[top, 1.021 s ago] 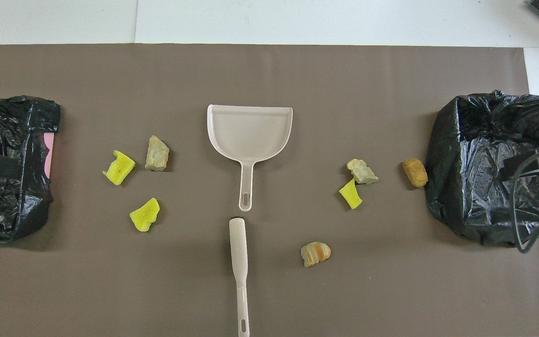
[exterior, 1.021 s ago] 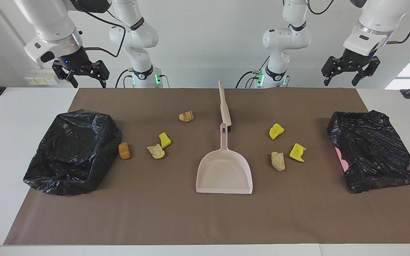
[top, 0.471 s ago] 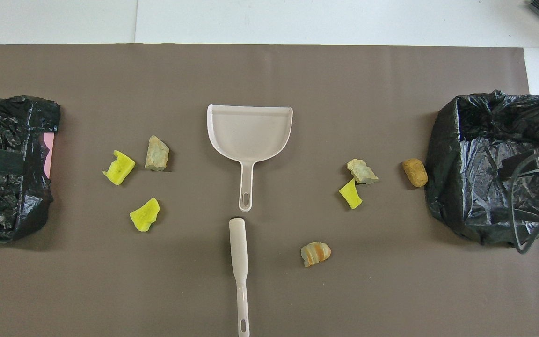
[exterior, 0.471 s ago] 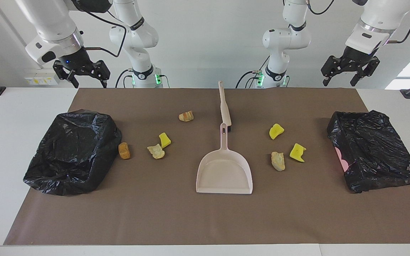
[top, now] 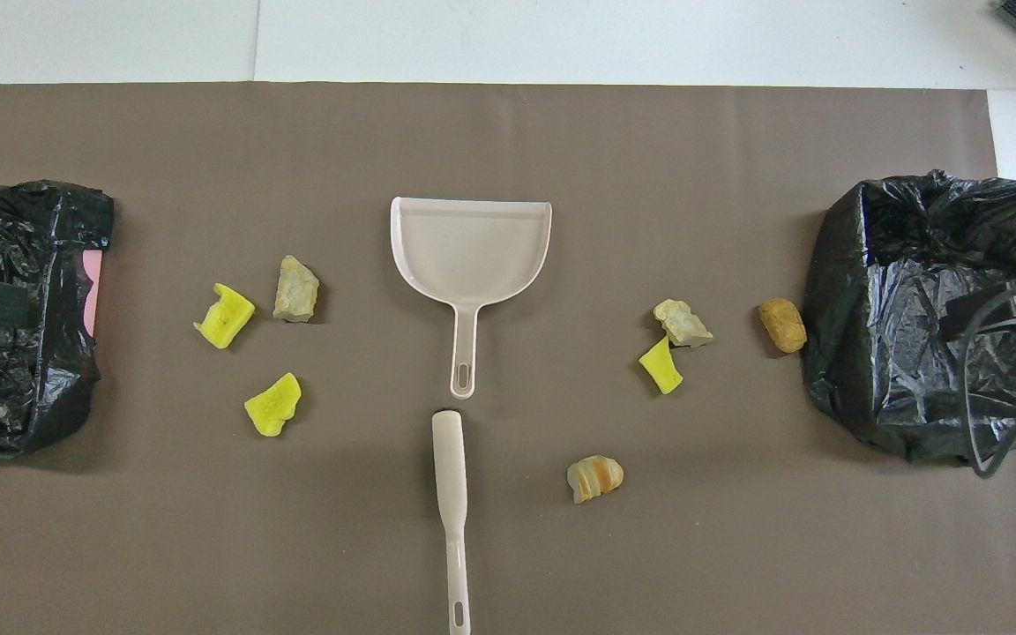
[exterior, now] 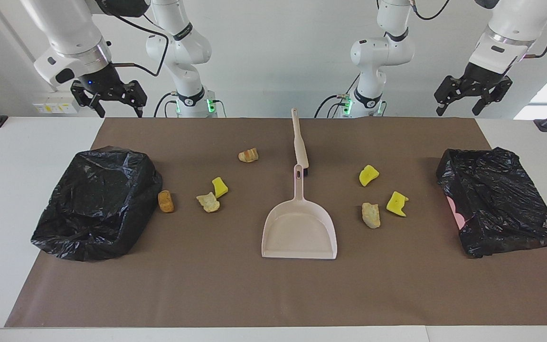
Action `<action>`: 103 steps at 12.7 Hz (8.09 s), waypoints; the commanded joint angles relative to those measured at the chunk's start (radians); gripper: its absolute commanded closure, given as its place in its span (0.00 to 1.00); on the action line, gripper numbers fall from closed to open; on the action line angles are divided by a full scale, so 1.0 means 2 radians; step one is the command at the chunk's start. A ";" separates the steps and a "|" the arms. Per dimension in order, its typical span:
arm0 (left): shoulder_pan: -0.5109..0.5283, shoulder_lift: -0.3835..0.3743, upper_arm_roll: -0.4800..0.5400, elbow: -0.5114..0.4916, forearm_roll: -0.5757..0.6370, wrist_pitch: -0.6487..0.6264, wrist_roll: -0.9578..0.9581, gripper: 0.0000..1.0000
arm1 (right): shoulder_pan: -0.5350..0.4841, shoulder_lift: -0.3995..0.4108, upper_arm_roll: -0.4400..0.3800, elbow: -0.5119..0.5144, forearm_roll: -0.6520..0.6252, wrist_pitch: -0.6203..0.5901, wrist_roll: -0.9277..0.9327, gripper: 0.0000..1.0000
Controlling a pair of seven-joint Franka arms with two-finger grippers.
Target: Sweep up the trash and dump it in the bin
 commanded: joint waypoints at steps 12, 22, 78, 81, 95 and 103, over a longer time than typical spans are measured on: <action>-0.040 -0.008 0.008 -0.012 -0.006 0.004 -0.012 0.00 | 0.067 0.067 0.014 -0.003 0.035 0.108 0.026 0.00; -0.231 -0.140 0.003 -0.292 -0.063 0.094 -0.146 0.00 | 0.203 0.170 0.014 -0.006 0.062 0.236 0.189 0.00; -0.032 0.042 0.011 -0.336 0.050 0.271 -0.048 1.00 | 0.276 0.151 0.011 -0.155 -0.099 0.260 -0.346 1.00; -0.071 0.064 0.010 -0.337 0.048 0.313 -0.115 1.00 | 0.275 0.153 0.011 -0.172 -0.101 0.295 -0.394 1.00; -0.237 0.043 0.006 -0.357 -0.025 0.307 -0.089 1.00 | 0.279 0.152 0.011 -0.172 -0.100 0.293 -0.392 1.00; -0.275 0.006 0.014 -0.319 -0.112 0.211 -0.177 1.00 | 0.278 0.152 0.011 -0.173 -0.099 0.294 -0.388 1.00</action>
